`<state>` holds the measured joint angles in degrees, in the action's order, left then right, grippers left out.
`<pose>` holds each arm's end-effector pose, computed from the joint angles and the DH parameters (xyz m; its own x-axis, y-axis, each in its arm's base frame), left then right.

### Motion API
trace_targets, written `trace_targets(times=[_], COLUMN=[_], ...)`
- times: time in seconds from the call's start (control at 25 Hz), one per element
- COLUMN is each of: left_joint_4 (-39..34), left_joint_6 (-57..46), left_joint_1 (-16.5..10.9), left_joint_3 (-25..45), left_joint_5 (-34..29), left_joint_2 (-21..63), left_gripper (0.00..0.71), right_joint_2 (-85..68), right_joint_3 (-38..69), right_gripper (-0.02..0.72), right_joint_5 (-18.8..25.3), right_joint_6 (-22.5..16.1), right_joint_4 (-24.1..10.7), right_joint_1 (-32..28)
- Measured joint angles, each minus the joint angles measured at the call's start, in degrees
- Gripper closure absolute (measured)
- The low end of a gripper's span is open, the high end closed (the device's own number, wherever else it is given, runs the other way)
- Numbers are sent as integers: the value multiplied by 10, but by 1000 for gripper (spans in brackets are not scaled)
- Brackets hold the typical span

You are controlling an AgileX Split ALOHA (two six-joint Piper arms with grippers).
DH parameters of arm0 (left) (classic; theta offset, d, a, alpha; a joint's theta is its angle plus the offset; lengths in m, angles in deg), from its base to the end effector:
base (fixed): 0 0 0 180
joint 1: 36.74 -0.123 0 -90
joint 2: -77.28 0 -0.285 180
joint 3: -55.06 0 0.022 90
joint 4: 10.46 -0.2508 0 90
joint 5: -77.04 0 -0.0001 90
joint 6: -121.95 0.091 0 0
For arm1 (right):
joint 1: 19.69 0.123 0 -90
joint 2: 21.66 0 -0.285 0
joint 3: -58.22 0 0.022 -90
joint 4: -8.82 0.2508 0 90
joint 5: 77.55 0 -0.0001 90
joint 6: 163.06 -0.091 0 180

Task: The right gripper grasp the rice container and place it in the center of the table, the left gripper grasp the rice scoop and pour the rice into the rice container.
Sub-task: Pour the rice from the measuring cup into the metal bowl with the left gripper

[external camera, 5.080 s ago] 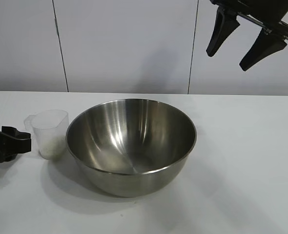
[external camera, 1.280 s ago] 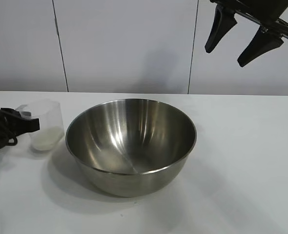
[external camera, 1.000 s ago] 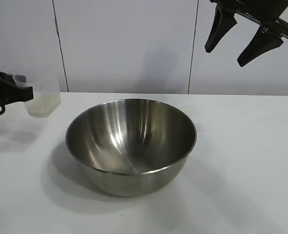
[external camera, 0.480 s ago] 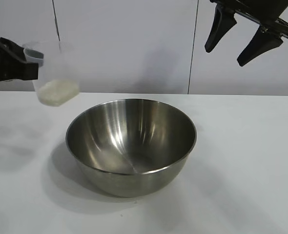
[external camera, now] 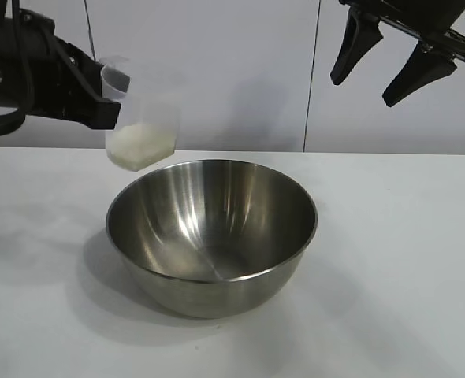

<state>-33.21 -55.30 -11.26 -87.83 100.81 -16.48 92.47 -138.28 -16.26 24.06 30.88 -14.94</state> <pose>0.2718 -0.1452 0.2309 -0.0411 0.4602 -0.8869 0.6279 0.7024 0.3354 0.3976 0.0631 0.2925 -0.9296 -0.0129 -0.3684 -0.1434 0.9333 0.3291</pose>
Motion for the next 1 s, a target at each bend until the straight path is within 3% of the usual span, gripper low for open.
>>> trace_targets(times=[0.12,0.44,0.76,1.0], left_joint_4=[1,4,6,6], left_joint_6=[49,178,375,468], left_joint_1=[6,71,72,73], left_joint_3=[-26,-92,-114,-114], left_joint_5=[-22,-91,-131,-133], left_joint_2=[-13,-79,-82,-82], left_gripper=[704,704,706,706], right_joint_2=[0,0,0,0], right_joint_3=[0,0,0,0], right_gripper=[208,208,208,208], right_joint_5=[0,-1,-5,-5], right_joint_6=[0,0,0,0], right_joint_4=[0,1,1,1], right_joint_1=[0,0,0,0])
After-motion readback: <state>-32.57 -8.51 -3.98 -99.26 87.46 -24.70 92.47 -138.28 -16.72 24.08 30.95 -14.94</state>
